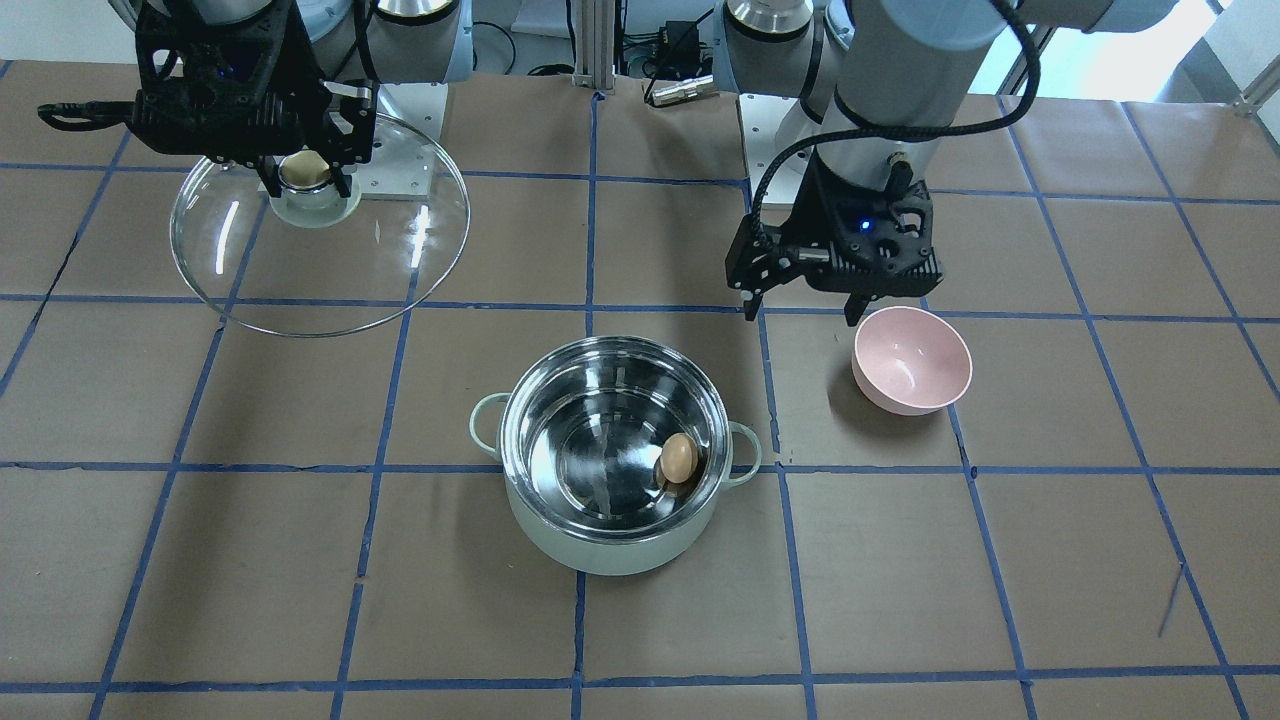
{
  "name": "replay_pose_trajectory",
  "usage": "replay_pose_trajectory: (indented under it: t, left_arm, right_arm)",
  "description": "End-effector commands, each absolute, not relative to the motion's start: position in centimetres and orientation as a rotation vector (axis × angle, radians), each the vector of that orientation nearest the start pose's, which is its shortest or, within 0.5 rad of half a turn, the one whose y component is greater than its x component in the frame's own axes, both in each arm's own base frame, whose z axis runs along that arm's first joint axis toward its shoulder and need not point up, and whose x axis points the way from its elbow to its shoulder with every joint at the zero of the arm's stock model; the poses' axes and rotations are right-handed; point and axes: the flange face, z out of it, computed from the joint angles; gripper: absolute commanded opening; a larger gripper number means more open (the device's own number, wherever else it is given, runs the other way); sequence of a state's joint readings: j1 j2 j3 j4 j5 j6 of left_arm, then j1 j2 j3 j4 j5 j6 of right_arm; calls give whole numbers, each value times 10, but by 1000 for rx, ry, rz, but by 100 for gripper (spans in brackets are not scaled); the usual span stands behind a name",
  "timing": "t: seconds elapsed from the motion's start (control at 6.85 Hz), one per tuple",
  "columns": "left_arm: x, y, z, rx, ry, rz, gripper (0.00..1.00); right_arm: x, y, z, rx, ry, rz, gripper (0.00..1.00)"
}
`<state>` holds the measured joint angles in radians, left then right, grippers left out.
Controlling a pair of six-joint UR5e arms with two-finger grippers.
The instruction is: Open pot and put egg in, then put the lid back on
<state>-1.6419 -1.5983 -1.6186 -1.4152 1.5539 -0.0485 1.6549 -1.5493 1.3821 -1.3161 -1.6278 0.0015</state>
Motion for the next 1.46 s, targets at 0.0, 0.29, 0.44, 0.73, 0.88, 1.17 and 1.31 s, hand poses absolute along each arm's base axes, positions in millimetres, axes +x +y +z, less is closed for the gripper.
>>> replay_pose_trajectory:
  t: [0.0, 0.29, 0.44, 0.73, 0.88, 1.17, 1.31]
  left_arm:
    - [-147, -466, 513, 62, 3073, -40, 97]
    - [-111, -477, 531, 24, 3086, 1, 97]
    - [-118, -474, 527, 55, 3101, 10, 97]
    - [-121, -474, 524, 112, 3124, 6, 97]
    - [-123, -470, 524, 103, 3128, 8, 97]
    - [-121, -471, 521, 106, 3129, 6, 97]
    - [-122, -471, 522, 96, 3138, 0, 97]
  right_arm:
    - [167, -468, 547, -137, 3199, 155, 50]
    - [167, -467, 541, -135, 3198, 175, 50]
    - [167, -467, 542, -135, 3198, 173, 50]
    - [167, -467, 542, -135, 3198, 173, 50]
    - [167, -467, 542, -135, 3198, 173, 50]
    - [167, -467, 542, -135, 3198, 173, 50]
    - [167, -467, 542, -135, 3198, 173, 50]
